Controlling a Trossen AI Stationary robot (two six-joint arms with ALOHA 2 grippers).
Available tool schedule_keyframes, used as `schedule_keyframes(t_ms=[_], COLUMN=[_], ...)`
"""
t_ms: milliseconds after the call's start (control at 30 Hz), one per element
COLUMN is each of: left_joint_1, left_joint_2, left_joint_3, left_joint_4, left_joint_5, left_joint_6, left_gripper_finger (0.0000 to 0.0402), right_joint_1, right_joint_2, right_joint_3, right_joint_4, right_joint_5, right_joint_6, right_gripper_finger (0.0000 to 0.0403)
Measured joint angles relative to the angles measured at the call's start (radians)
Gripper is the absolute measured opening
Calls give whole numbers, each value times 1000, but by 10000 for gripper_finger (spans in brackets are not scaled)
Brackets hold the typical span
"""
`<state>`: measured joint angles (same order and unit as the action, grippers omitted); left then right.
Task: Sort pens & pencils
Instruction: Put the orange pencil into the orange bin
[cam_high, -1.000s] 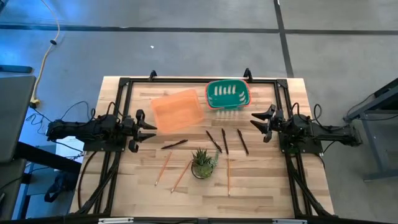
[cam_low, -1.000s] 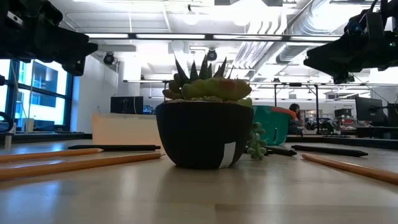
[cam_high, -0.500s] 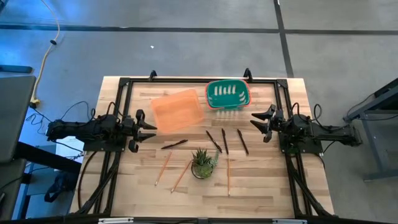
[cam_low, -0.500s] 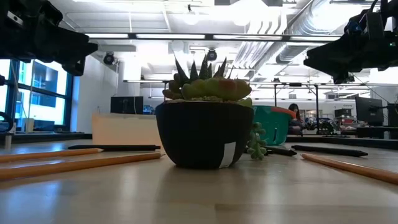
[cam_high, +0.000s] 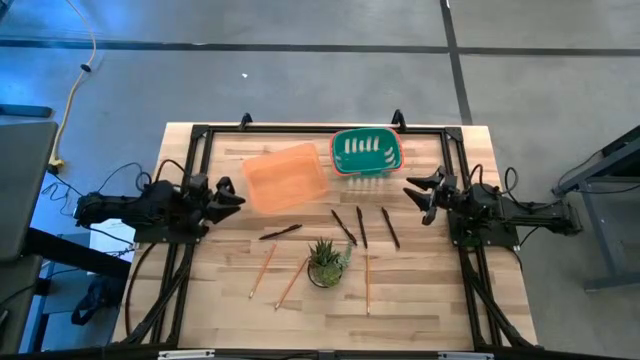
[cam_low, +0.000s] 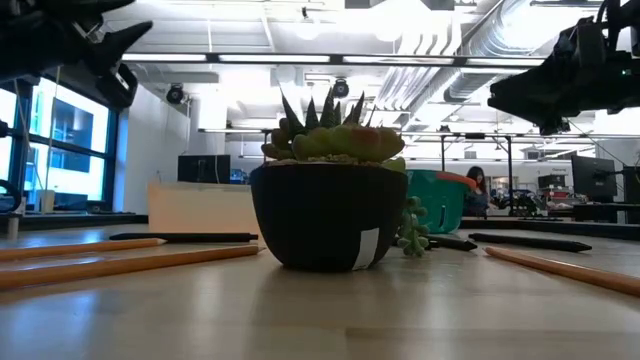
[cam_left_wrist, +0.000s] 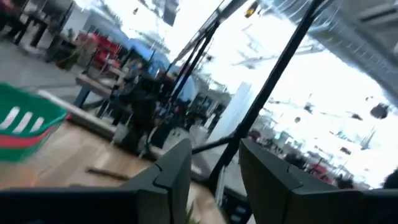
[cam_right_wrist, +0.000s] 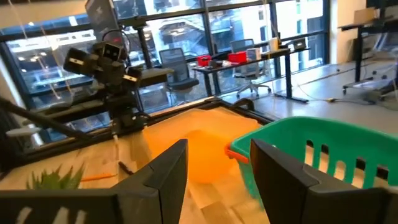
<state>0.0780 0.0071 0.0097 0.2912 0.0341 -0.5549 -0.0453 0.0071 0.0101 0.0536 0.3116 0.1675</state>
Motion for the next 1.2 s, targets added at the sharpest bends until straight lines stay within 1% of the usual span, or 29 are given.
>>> schedule_keyframes(t_ms=[67,200,333,467,533,600,667,833,1000,1100,1200], left_joint_1=[0,0,0,0,0,0,0,0,0,0,0], left_joint_2=[0,0,0,0,0,0,0,0,0,0,0], left_joint_3=[0,0,0,0,0,0,0,0,0,0,0], left_joint_4=[41,125,203,303,350,381,388,394,395,407,394], left_joint_5=[0,0,-9,-45,-65,-69,-69,-67,-77,-71,-40], left_joint_6=[0,0,-4,-82,-110,-114,-110,-108,-108,-120,-157], left_gripper_finger=[122,122,122,122,122,122,122,122,122,122,122], right_joint_1=[0,0,0,0,0,0,0,0,0,0,0], right_joint_2=[0,0,0,0,0,0,0,0,0,0,0], right_joint_3=[0,0,0,0,0,0,0,0,0,0,0], right_joint_4=[0,20,40,40,40,40,40,49,101,146,147], right_joint_5=[-12,-51,-52,-61,-79,-80,-80,-95,-37,-30,-37], right_joint_6=[67,264,461,692,765,797,810,907,1020,986,953], right_gripper_finger=[165,165,165,165,165,165,165,165,165,165,165])
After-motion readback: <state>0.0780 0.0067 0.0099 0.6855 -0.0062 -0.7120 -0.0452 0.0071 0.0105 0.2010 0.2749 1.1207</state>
